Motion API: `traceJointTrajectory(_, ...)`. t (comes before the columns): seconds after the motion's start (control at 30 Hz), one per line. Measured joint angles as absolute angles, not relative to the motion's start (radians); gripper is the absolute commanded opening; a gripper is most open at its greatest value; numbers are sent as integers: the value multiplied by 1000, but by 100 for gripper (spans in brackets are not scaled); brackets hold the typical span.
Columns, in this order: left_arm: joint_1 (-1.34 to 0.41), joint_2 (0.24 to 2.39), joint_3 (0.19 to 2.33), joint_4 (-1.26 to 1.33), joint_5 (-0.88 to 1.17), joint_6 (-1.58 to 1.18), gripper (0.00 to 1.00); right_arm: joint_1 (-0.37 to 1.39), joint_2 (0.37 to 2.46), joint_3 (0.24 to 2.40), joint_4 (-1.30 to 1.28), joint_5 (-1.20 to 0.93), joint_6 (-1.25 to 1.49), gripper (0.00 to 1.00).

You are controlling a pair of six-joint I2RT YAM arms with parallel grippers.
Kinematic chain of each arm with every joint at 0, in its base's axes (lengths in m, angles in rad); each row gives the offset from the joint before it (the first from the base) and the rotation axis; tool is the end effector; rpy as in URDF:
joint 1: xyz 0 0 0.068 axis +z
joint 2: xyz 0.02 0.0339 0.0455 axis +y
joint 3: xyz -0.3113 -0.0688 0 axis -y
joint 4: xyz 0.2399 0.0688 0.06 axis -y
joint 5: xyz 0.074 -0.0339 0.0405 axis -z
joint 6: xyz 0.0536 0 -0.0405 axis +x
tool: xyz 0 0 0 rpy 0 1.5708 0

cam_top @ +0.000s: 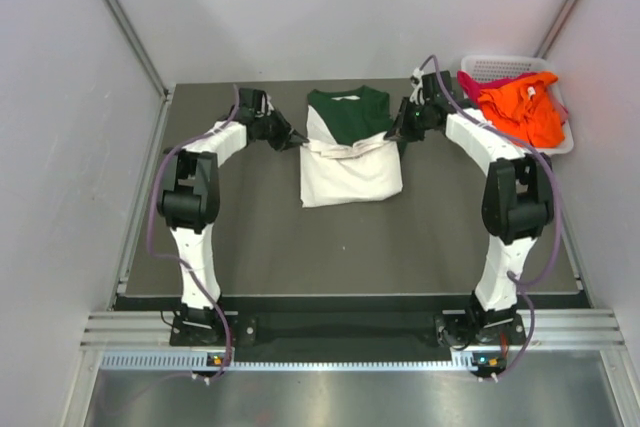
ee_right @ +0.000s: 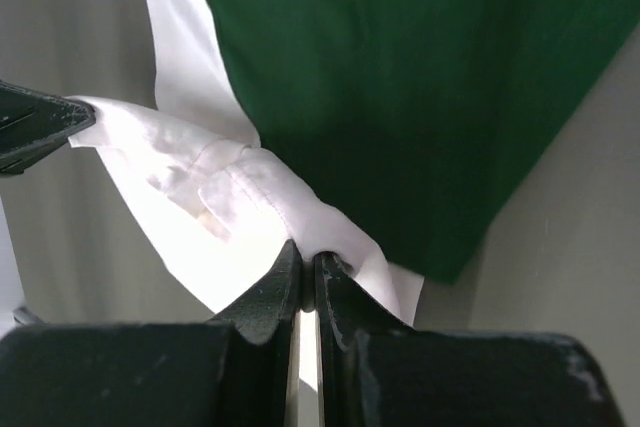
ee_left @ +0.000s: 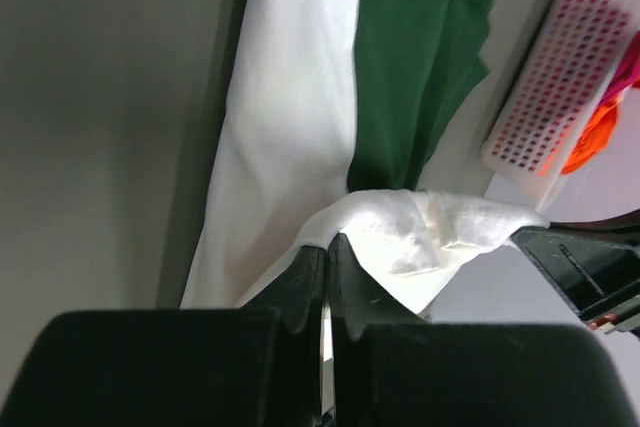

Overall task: Fold and stack the t-shirts
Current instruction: Fold the tshirt

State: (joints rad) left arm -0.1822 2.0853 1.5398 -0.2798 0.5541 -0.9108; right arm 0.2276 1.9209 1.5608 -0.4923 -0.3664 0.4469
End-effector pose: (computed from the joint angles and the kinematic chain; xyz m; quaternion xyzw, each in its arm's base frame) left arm 0.4773 -0.1166 0.2235 -0.2261 0.8725 -0.3997 0.1669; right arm 0.4380 0.1212 0.2841 0.0371 0.9220 0.2753 0.2697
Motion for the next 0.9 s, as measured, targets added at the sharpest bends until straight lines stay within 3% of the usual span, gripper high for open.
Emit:
traceJointTrajectory(0.07,-173,2128,1591,-251,568,-931,0,219,1960,1610,-492,-374,448,7)
traceJointTrajectory(0.1,-171,2152,1619,-238,573,-941,6,214,1981,1635,-492,-376,450,21)
traceJointTrajectory(0.13,-171,2176,1655,-230,582,-944,22,212,1996,1653,-492,-377,455,58)
traceJointTrajectory(0.2,-170,2240,1747,-218,604,-950,57,205,2024,1684,-492,-376,461,76)
traceJointTrajectory(0.23,-170,2265,1780,-207,614,-942,64,203,2030,1688,-486,-376,466,81)
traceJointTrajectory(0.27,-170,2283,1799,-192,617,-943,86,202,2031,1686,-485,-374,467,88)
traceJointTrajectory(0.37,-171,2244,1718,-152,595,-912,89,200,1985,1576,-404,-363,463,88)
traceJointTrajectory(0.57,-170,1958,1441,-198,500,-825,88,199,1687,1191,-322,-368,451,82)
traceJointTrajectory(0.73,-170,1695,1238,-178,455,-774,85,199,1488,976,-206,-392,437,70)
traceJointTrajectory(0.8,-171,1622,1153,-176,451,-759,84,199,1446,904,-155,-401,437,54)
traceJointTrajectory(0.9,-173,1558,1039,-174,445,-736,84,199,1408,791,-88,-395,446,50)
